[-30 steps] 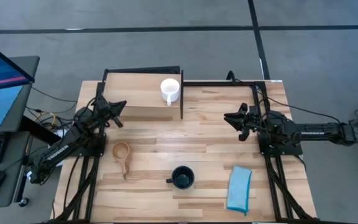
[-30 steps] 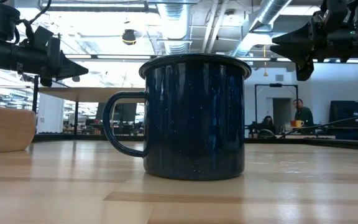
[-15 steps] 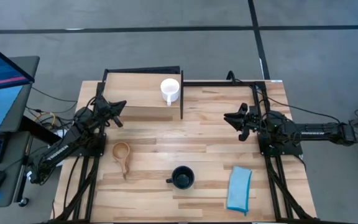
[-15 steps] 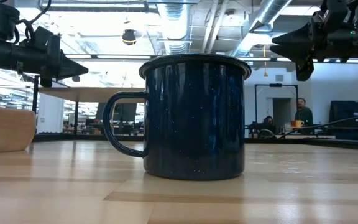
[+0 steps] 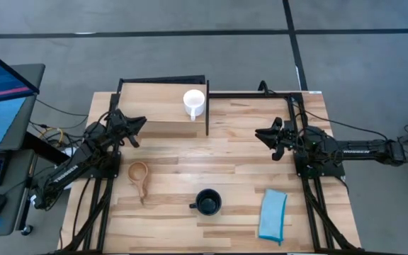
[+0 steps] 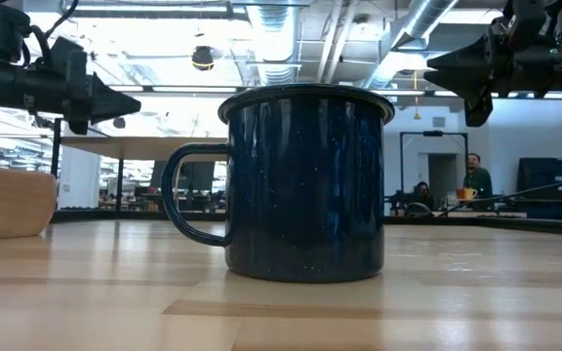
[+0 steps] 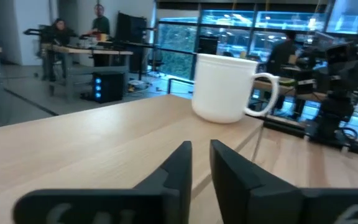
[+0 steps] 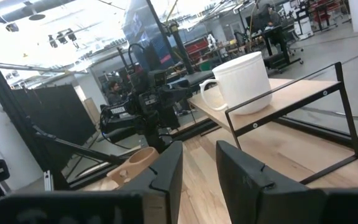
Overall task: Stack small to large cups/mugs on shelf
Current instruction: Put the dark blue mug on the shelf
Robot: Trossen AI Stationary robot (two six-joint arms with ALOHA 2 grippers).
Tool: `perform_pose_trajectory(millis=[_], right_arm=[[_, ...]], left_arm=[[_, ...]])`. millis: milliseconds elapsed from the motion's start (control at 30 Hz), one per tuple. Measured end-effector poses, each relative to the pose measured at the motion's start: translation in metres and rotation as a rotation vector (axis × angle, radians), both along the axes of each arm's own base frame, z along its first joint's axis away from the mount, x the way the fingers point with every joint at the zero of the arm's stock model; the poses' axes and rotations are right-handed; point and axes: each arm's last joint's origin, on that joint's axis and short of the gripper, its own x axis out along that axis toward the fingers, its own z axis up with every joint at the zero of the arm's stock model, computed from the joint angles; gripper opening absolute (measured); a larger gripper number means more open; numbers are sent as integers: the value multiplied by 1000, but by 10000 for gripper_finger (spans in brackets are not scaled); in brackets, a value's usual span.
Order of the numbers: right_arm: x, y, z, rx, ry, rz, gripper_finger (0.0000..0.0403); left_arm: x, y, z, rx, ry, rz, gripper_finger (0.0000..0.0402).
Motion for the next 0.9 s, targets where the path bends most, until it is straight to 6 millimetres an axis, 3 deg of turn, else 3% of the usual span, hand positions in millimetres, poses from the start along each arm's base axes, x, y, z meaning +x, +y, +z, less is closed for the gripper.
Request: perform_pose_trajectory(millis=[300,567,900], right_arm=[[0,0,0,0,0,0,118],[0,0,0,0,0,0,118],[0,0,-2,2,18,0,118]], left_arm=[[-1,2,0,-58,-40,73,84],[0,-1,3,-71,-58,-28,84],[-4,-14,39,-1,-109,-273,84]])
